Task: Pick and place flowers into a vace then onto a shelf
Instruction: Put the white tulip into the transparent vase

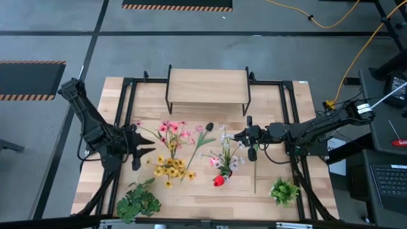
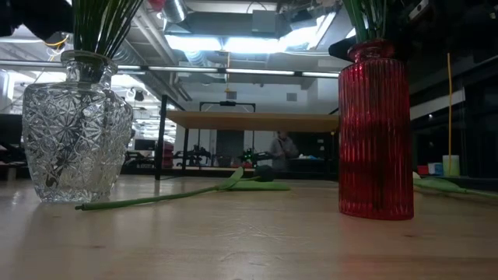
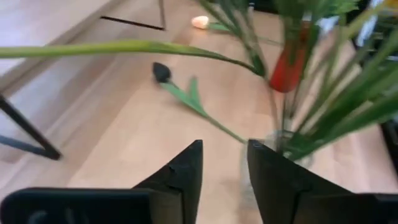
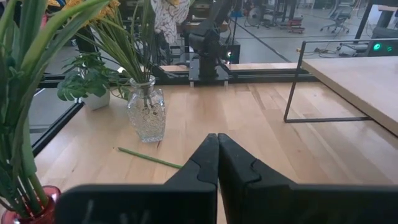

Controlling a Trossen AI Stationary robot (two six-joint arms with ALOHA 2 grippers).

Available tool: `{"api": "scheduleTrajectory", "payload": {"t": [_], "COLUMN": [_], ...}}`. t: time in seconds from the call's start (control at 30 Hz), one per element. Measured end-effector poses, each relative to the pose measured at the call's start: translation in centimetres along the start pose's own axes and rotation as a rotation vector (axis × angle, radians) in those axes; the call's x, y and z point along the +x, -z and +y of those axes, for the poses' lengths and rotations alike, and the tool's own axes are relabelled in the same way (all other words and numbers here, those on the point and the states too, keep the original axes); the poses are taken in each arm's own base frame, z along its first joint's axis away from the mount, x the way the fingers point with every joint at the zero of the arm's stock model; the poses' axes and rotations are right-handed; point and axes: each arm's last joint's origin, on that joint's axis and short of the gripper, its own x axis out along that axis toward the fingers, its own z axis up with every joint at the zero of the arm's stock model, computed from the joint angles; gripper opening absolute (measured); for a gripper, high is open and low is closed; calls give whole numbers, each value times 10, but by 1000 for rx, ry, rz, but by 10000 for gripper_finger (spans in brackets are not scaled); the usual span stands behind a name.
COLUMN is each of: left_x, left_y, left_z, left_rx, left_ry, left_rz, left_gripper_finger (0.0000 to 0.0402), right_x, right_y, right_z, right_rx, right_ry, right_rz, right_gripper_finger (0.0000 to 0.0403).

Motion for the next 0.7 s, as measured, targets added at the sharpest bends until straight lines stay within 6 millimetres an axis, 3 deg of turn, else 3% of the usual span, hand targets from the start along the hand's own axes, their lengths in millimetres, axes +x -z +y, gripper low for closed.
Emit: {"api": "scheduleTrajectory", "payload": {"t": [0.13, 0.33, 0.7], "left_x": [-3, -24, -55], "left_y": [-10, -48, -101], "left_z": [5, 15, 43], "left_rx": [35, 54, 152], "left_ry": [-24, -32, -308], "left_rz": [-32, -103, -309], "left_gripper_finger": [95, 68, 4], "right_x": [0, 0, 0], "right_y": [0, 0, 0], "right_z": [0, 0, 0], "right_rx": [-23, -25, -51], "right_ry": [0, 0, 0], "right_rz": [0, 0, -1], "right_gripper_finger": [4, 4, 4]}}
